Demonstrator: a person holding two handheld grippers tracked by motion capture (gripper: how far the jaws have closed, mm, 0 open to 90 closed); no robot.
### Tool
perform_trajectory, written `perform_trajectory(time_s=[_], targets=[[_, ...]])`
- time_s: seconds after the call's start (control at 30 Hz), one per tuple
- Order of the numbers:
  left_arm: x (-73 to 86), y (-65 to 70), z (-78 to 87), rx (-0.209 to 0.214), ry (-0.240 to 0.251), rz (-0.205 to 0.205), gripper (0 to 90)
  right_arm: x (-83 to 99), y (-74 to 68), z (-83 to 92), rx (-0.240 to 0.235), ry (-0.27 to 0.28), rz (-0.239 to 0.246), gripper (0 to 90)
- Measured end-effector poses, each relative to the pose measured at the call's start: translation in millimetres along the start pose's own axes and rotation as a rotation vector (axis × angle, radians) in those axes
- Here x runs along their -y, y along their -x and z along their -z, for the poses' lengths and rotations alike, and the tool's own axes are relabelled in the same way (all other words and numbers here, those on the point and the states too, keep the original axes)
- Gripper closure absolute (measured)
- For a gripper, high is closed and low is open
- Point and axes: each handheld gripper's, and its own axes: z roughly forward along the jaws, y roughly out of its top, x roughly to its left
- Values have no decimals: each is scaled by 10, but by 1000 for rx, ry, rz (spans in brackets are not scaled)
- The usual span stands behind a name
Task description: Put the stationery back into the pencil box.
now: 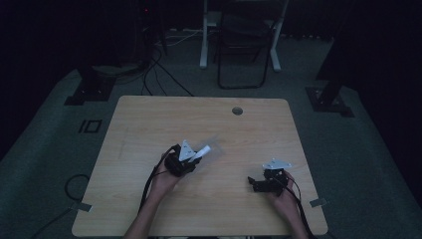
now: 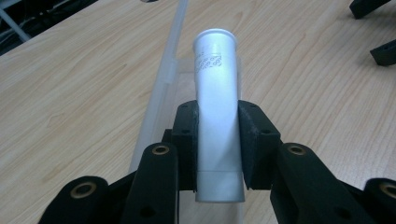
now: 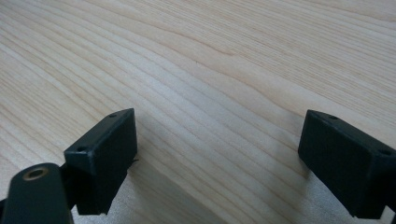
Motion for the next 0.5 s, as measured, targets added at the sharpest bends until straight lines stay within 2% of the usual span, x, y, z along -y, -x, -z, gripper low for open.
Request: perform_trajectory(time_s=[0.5], targets=[[28,-25,-54,-18,-7,-3,708,0,0,0,0,0,0,116]])
